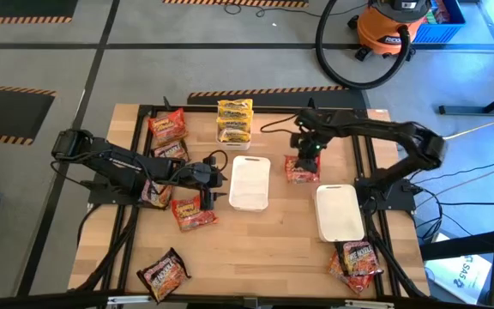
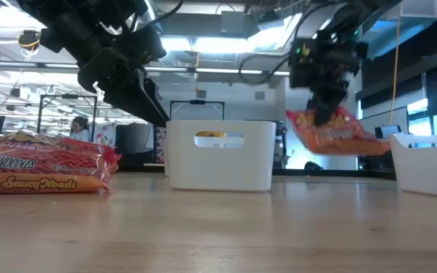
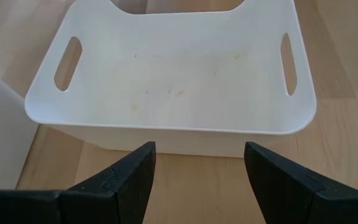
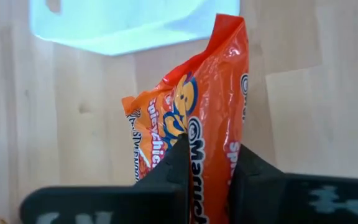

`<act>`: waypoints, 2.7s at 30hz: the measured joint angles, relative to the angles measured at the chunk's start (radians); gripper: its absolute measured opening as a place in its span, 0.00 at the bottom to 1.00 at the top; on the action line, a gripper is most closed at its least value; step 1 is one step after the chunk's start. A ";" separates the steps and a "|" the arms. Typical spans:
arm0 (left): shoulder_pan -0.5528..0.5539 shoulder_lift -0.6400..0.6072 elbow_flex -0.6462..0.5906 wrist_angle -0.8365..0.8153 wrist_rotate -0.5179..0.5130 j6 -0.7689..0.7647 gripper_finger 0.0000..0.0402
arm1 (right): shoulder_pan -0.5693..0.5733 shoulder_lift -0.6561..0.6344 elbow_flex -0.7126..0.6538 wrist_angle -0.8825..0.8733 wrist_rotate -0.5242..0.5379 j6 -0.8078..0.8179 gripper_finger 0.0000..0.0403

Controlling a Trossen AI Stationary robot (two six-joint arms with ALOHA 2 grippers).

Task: Sort Maruchan noodles
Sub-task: Put the orange noodle pack into the bottom right white bin

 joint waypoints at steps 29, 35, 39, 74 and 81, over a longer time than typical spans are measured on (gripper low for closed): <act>0.000 0.000 0.000 0.000 -0.001 0.000 0.60 | 0.623 -0.495 -0.019 -0.288 0.606 0.651 0.09; 0.000 0.000 0.000 0.008 -0.008 0.000 0.60 | 0.766 -0.495 -0.094 -0.310 0.711 0.778 0.09; 0.000 0.000 0.000 0.014 -0.008 0.000 0.60 | 0.834 -0.495 -0.137 -0.326 0.735 0.846 0.09; 0.000 0.000 0.000 0.031 -0.007 -0.022 0.60 | 0.735 -0.434 -0.325 -0.248 0.902 0.837 0.09; -0.001 0.000 0.000 0.028 -0.007 -0.024 0.60 | 0.677 -0.399 -0.325 -0.246 0.921 0.778 0.09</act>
